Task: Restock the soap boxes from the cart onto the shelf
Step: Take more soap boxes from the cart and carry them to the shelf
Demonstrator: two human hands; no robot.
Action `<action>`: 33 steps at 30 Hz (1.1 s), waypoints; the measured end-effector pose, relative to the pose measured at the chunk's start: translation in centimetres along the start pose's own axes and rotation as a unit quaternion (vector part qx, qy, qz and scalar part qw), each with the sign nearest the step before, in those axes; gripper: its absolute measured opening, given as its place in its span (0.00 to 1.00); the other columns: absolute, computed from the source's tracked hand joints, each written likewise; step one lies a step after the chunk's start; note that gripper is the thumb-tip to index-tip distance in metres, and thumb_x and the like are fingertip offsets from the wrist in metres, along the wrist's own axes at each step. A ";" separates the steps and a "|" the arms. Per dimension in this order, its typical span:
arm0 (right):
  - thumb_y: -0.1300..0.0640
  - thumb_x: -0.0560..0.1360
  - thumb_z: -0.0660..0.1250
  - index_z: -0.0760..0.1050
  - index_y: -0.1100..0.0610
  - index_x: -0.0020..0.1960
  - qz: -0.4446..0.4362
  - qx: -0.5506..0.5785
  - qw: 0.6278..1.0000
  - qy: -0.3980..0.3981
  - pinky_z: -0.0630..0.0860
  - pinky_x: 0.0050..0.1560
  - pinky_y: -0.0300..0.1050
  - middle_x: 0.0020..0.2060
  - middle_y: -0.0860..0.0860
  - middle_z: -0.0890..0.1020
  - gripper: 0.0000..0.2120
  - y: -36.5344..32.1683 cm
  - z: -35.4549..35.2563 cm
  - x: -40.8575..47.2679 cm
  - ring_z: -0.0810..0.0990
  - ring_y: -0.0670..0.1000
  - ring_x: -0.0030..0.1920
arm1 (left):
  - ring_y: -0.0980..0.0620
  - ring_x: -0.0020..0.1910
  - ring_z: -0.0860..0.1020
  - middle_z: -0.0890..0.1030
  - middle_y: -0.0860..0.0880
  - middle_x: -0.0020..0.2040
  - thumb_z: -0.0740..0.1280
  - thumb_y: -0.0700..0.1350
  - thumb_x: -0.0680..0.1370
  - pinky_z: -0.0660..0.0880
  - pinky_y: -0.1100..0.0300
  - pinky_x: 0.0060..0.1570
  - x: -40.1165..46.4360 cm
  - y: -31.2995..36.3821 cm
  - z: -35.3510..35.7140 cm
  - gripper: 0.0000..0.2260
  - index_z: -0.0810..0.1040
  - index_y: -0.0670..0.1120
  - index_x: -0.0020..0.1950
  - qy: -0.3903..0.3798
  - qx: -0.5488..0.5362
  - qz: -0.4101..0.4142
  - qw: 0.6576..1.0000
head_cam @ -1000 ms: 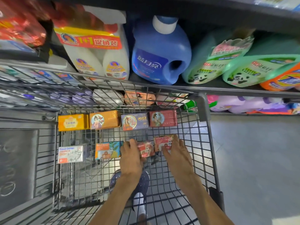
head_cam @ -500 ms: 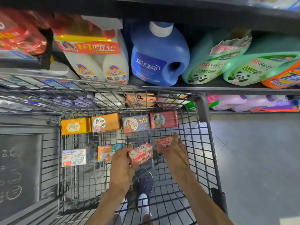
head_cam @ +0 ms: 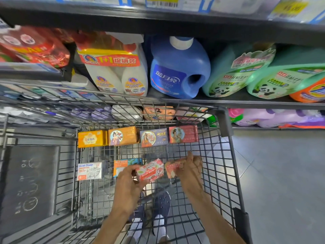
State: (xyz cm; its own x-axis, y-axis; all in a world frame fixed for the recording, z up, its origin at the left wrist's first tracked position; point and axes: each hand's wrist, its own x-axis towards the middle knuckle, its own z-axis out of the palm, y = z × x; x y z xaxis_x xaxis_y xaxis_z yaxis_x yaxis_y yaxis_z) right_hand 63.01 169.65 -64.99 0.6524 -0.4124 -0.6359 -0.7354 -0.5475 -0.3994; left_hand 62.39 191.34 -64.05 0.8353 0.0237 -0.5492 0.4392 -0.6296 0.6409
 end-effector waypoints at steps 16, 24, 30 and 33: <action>0.60 0.70 0.78 0.78 0.52 0.54 -0.068 0.306 0.950 0.009 0.83 0.48 0.59 0.47 0.51 0.85 0.16 -2.2 -15.4 -13.4 0.86 0.49 0.44 | 0.46 0.47 0.84 0.84 0.44 0.47 0.80 0.42 0.70 0.82 0.54 0.50 -4.8 12.7 -10.8 0.21 0.80 0.56 0.59 -0.107 -0.072 0.118 0.985; 0.71 0.65 0.76 0.77 0.64 0.54 -0.087 0.451 0.873 0.164 0.79 0.38 0.34 0.48 0.59 0.85 0.19 0.8 -29.8 -28.6 0.85 0.47 0.43 | 0.57 0.44 0.82 0.86 0.53 0.44 0.79 0.41 0.71 0.78 0.67 0.46 -14.6 29.8 -13.7 0.13 0.83 0.52 0.53 -0.185 -0.070 0.247 0.949; 0.73 0.69 0.74 0.78 0.62 0.55 -0.111 0.453 0.828 0.312 0.78 0.41 0.33 0.39 0.47 0.87 0.17 7.7 -41.6 -40.0 0.84 0.41 0.40 | 0.68 0.38 0.81 0.86 0.55 0.41 0.79 0.34 0.69 0.74 0.76 0.40 -26.1 44.8 -9.9 0.19 0.80 0.54 0.51 -0.275 -0.006 0.409 0.870; 0.76 0.70 0.71 0.75 0.68 0.58 -0.108 0.470 0.796 0.367 0.78 0.39 0.32 0.37 0.46 0.87 0.18 12.7 -46.4 -44.6 0.83 0.40 0.38 | 0.63 0.37 0.81 0.87 0.53 0.40 0.82 0.36 0.65 0.76 0.71 0.39 -31.5 51.0 -6.0 0.20 0.82 0.53 0.50 -0.319 -0.006 0.456 0.831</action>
State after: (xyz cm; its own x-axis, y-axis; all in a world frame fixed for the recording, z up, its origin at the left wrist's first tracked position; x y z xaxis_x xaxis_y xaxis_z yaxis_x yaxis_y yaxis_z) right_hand 33.15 147.31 -11.05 0.4605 -0.8852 -0.0667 -0.1797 -0.0194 -0.9835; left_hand 60.49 163.12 -10.87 0.4794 -0.8776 -0.0024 -0.2743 -0.1525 0.9495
